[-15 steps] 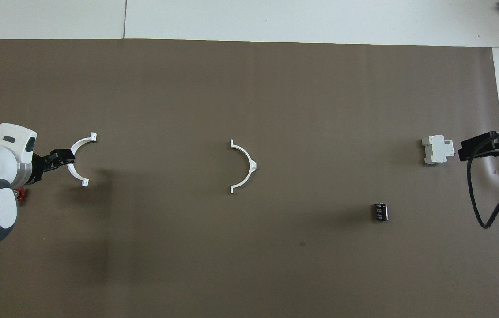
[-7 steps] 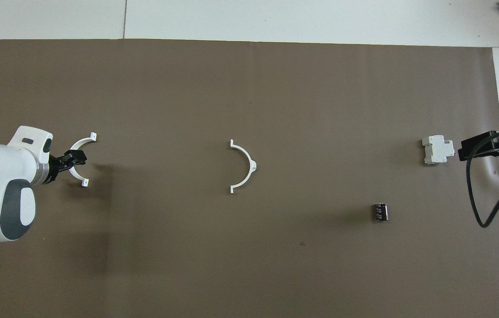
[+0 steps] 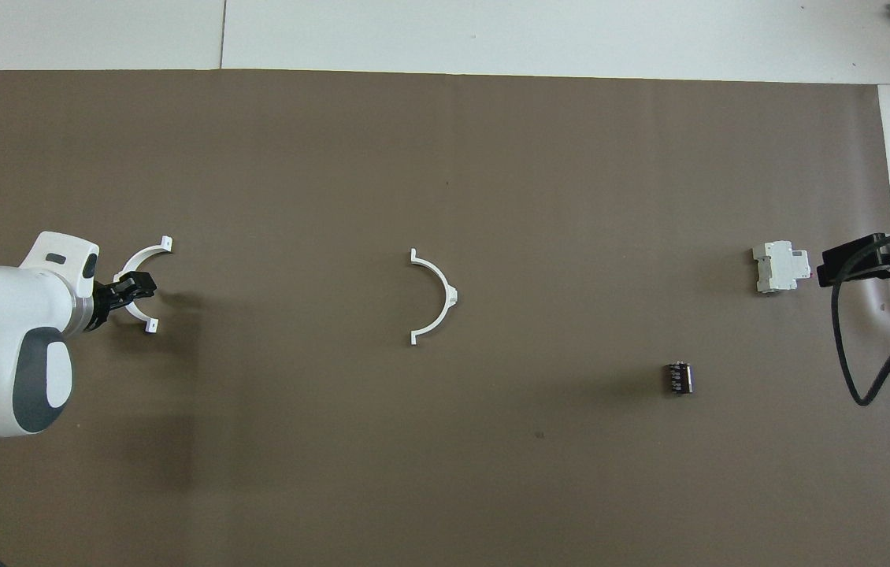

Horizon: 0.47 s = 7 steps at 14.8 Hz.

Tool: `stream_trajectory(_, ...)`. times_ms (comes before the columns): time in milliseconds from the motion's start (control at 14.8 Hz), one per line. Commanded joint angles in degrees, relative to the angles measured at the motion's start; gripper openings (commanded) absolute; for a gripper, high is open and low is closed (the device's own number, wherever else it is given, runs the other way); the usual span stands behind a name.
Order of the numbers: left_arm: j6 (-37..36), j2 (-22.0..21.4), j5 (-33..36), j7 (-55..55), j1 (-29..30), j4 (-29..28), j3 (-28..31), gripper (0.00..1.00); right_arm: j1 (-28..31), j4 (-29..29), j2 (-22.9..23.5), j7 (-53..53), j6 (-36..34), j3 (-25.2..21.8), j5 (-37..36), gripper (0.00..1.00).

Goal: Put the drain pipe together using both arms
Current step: 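Reach the left gripper to the other white half-ring and grasp it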

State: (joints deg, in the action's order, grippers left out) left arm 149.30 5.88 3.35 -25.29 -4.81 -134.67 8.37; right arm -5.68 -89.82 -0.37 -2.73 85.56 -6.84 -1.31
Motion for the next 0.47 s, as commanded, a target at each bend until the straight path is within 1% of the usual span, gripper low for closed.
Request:
stream_trajectory(0,2.4,1.1,-0.5,0.6,0.0,-0.8,0.2,0.85,0.2,0.2,-0.1,1.1,-0.9,0.3,-0.2,1.0)
stream_trajectory(135,2.4,1.1,-0.5,0.5,0.0,-0.7,0.2,0.85,0.2,0.2,-0.1,1.1,-0.9,0.3,-0.2,1.0)
stream_trajectory(337,2.4,1.2,-0.5,0.5,-0.3,-0.7,0.2,0.65,0.2,0.2,-0.1,1.1,-0.9,0.3,-0.2,1.0)
stream_trajectory(404,2.3,1.2,-0.5,0.5,-0.5,-0.6,0.2,0.61,0.2,0.2,-0.1,1.1,-0.9,0.3,-0.2,1.0)
